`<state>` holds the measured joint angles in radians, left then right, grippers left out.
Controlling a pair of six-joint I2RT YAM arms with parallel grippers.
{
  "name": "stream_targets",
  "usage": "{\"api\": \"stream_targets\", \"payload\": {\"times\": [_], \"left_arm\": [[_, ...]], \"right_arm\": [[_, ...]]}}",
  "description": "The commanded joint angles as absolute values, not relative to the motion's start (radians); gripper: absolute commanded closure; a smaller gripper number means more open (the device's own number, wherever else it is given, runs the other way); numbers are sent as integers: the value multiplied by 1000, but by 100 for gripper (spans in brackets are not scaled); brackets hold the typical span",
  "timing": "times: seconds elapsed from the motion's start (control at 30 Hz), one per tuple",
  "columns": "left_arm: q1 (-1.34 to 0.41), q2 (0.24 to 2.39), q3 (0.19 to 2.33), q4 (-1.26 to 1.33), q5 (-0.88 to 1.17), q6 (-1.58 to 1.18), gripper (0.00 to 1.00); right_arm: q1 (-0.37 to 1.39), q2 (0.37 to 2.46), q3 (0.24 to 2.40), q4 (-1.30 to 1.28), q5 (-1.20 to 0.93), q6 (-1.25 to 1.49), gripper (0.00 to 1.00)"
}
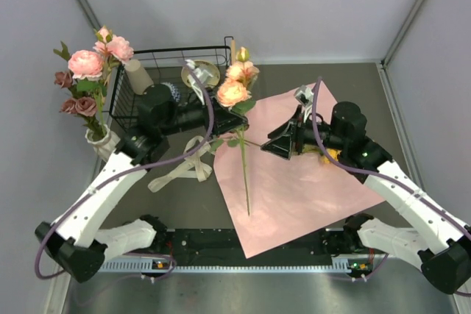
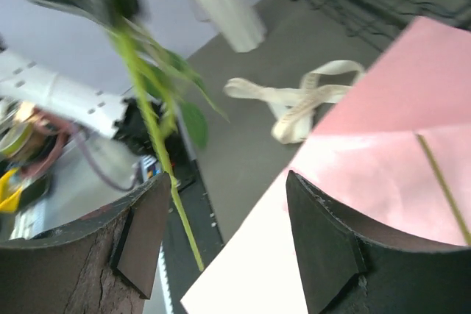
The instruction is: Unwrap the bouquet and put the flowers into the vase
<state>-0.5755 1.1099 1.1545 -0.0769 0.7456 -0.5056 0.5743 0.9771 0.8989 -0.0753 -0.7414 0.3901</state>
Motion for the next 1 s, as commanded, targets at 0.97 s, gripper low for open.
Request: {"api": "stream_targets", "payload": {"times": [0.97], "left_arm": [[-566, 679, 1310, 41, -887, 824, 87]], "right_arm": [[581, 924, 927, -146, -480, 293, 34]]}}
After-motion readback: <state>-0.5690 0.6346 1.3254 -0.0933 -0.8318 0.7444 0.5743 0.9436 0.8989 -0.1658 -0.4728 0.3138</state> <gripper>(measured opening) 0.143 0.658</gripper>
